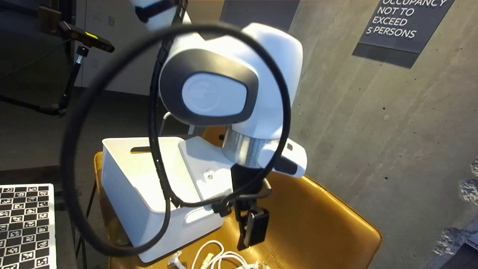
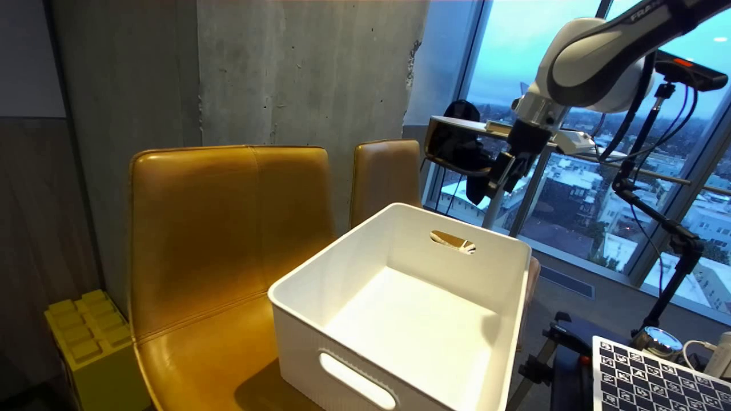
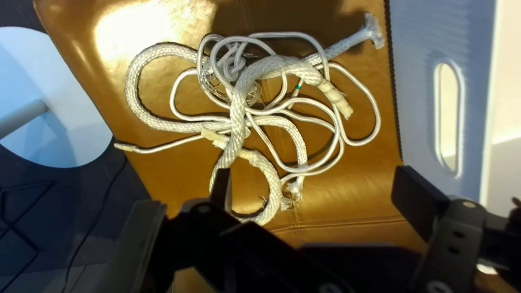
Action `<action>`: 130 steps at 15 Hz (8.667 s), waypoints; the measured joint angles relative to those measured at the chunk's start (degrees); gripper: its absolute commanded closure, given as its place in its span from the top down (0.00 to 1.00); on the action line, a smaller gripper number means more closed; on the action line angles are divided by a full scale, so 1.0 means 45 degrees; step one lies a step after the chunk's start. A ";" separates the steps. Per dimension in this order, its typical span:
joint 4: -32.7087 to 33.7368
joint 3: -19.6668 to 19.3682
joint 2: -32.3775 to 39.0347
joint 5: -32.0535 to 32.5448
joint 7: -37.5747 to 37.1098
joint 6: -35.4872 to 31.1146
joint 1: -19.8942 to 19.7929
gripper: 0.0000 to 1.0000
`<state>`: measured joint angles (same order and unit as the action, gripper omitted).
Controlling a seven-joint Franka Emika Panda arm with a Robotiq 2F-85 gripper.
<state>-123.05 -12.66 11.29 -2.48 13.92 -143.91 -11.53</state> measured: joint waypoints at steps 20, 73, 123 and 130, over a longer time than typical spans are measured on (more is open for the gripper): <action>0.5706 0.0667 0.6843 -0.0523 -0.0093 0.0739 -0.1595 1.00; 0.1215 0.3521 -0.6203 0.0739 0.1087 0.2217 0.3111 0.03; -0.4207 -0.1183 -0.3750 0.1023 0.1734 -0.2846 0.0523 1.00; -0.0921 -0.1212 0.0996 -0.0279 0.2366 -0.2966 -0.0965 1.00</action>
<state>-127.20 -18.11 15.77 -3.73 24.56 -157.26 -15.87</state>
